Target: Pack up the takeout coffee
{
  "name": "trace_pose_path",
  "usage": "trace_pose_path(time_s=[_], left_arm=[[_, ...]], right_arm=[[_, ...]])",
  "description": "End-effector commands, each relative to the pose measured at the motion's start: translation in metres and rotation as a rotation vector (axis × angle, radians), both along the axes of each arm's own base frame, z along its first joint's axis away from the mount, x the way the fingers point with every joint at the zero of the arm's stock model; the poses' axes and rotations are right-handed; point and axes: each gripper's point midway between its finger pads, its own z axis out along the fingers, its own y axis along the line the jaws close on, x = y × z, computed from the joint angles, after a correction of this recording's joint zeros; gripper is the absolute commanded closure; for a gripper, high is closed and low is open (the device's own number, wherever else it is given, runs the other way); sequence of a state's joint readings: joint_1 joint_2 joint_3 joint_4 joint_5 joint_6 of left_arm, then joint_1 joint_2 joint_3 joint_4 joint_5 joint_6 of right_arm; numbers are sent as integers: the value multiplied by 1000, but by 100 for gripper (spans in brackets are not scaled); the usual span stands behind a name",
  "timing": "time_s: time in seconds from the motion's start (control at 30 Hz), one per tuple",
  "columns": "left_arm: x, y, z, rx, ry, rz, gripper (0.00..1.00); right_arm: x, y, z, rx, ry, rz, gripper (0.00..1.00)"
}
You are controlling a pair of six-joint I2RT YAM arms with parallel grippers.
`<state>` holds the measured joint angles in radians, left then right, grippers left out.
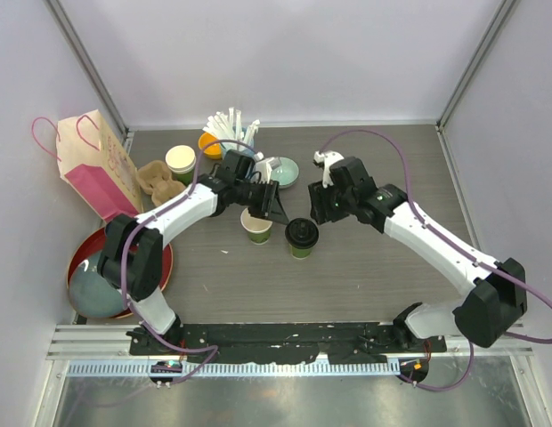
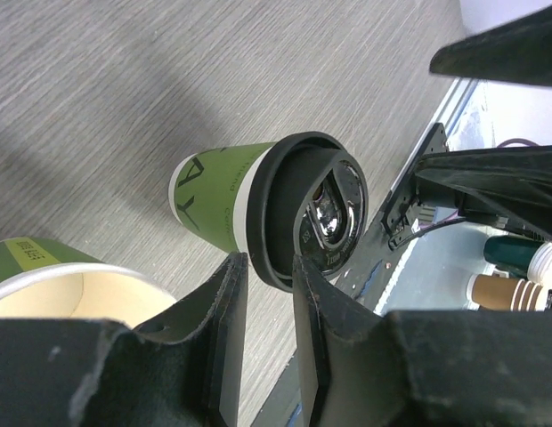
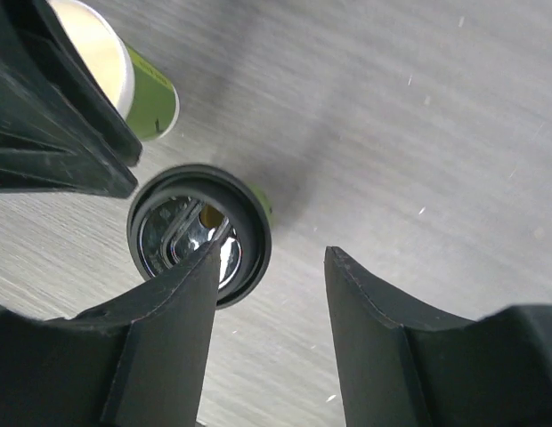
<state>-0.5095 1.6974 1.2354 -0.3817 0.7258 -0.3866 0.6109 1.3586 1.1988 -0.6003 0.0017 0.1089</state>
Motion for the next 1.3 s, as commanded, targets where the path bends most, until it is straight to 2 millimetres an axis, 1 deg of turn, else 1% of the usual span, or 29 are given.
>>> trace_pose_path(time_s=[0.0,0.03,0.07,0.1,0.13,0.17,0.23,0.4,0.6,0.7,0.73,0.8,0.83,0.93,0.97,1.03,1.07,1.1,1.27], left_arm=[[1,-1,1,-19,-15,4,71],[-1,-3,-1,-18,-11,-1,71],[-1,-5,-3,-15,-6,-4,71],[-1,-5,-5,-12,0,-3,71],[-2,-6,-6,-12,5,-5,72],[-2,-6,-7,-10,7,-5,72],[-1,-6,-7,-10,5,-2,73],[-1,-7,-10,-5,12,-1,75],[-8,-11,-26,11,53,-17,77],[-10,-11,-32,20,70,-17,80],[-10,-11,-34,24,73,-15,83],[-10,-9,-41,35,88,-5,89],[-11,-10,-43,35,98,-8,92],[-16,-10,-51,44,121,-11,98],[-16,-8,-56,57,127,-7,99],[-23,-7,-67,78,143,-13,100],[-25,-5,-71,93,145,-9,100],[-31,-4,-78,108,159,-13,100],[-37,3,-94,155,146,2,100]], right_arm=[[-8,1,-1,166,32,-176,47],[-8,3,0,188,30,-180,48],[-9,4,0,199,31,-179,53],[-11,4,-4,200,42,-176,57],[-14,9,-4,222,56,-154,59],[-15,11,-10,221,74,-149,60],[-17,15,-13,229,93,-133,60],[-16,16,-30,211,119,-141,60],[-17,14,-43,192,140,-153,60],[-20,14,-50,189,158,-153,62],[-21,13,-52,187,161,-154,65],[-23,12,-58,185,173,-155,68],[-26,11,-61,181,180,-155,71],[-31,7,-65,180,188,-165,76],[-34,5,-71,174,197,-169,77],[-38,2,-73,177,200,-176,78],[-41,0,-78,171,207,-179,78],[-42,-1,-80,172,208,-180,78],[-48,-3,-91,169,226,-184,80]])
